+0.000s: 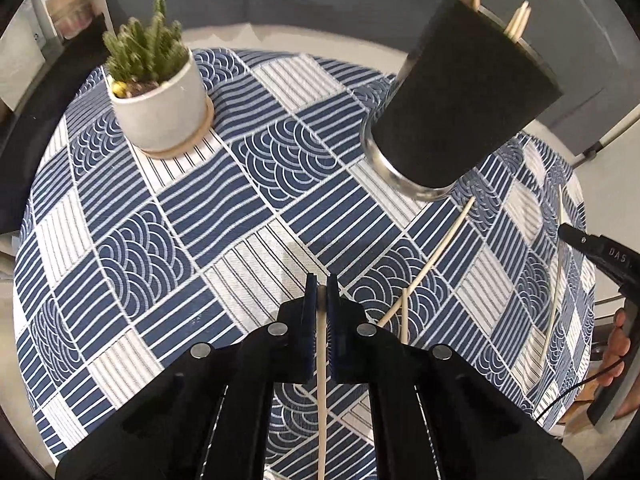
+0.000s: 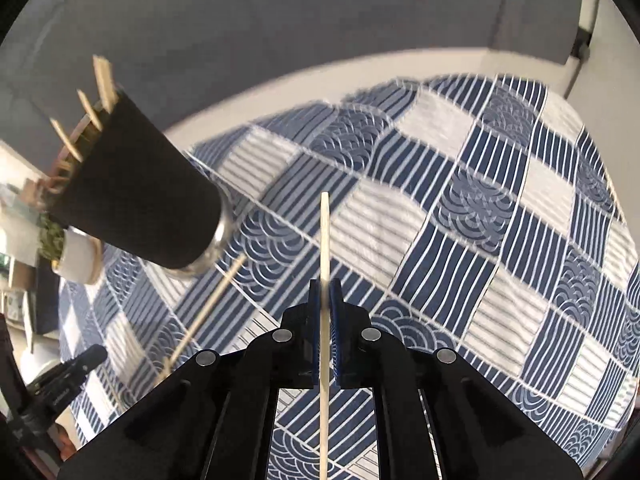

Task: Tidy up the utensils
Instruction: 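Raise both held skewers and bring them above the black cup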

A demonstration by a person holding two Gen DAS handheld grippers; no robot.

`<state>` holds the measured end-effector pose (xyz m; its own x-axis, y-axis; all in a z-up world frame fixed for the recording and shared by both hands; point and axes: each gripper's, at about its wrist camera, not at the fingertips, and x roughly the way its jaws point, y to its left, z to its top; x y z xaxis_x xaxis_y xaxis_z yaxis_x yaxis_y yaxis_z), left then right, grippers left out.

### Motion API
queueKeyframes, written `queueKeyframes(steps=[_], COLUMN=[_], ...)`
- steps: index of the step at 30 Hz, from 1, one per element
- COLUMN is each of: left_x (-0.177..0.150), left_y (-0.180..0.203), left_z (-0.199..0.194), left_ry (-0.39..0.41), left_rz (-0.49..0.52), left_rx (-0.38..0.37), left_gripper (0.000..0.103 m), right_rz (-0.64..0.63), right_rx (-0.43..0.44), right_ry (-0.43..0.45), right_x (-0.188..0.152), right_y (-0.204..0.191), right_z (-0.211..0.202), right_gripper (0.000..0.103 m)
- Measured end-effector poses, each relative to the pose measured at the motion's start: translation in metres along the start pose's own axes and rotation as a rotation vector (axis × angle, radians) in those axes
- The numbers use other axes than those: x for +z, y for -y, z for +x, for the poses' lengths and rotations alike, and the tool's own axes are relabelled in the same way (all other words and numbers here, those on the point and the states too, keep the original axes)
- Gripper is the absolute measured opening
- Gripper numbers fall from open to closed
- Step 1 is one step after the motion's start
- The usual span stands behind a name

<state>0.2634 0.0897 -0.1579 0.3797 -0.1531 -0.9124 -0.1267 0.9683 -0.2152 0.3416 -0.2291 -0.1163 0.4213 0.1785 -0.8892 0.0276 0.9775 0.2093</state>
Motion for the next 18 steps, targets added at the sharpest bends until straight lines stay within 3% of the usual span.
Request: queueKeyframes(steps=[3,7,16,18], left_x=[-0.003,-0.011,0.001,0.008], left_y=[0.003,0.008,0.001,-0.002], left_z=[-0.011,-0.019,-0.052,-0.067], left_ry=[0.028,0.027,0.076,0.102], left_rz=[0.006,0.061,0.103,0.109], left_rx=[-0.022,0.016,-0.103,-0.165], left_gripper=[0.005,0.005,0.005,0.005], right_rz=[-0.026,-0.028,0.051,0.070], right_rx=[-0.004,-0.006,0.027,0.025], right_ry=[0.043,0.085,0.192,0.213], right_x=[0.001,0.002,0.005,0.004], right_y=[-0.006,-0.008,-0.019,-0.024], right_z=[-0.014,-0.038,-0.089,-0.096], right_gripper=[0.005,0.005,0.005,0.005])
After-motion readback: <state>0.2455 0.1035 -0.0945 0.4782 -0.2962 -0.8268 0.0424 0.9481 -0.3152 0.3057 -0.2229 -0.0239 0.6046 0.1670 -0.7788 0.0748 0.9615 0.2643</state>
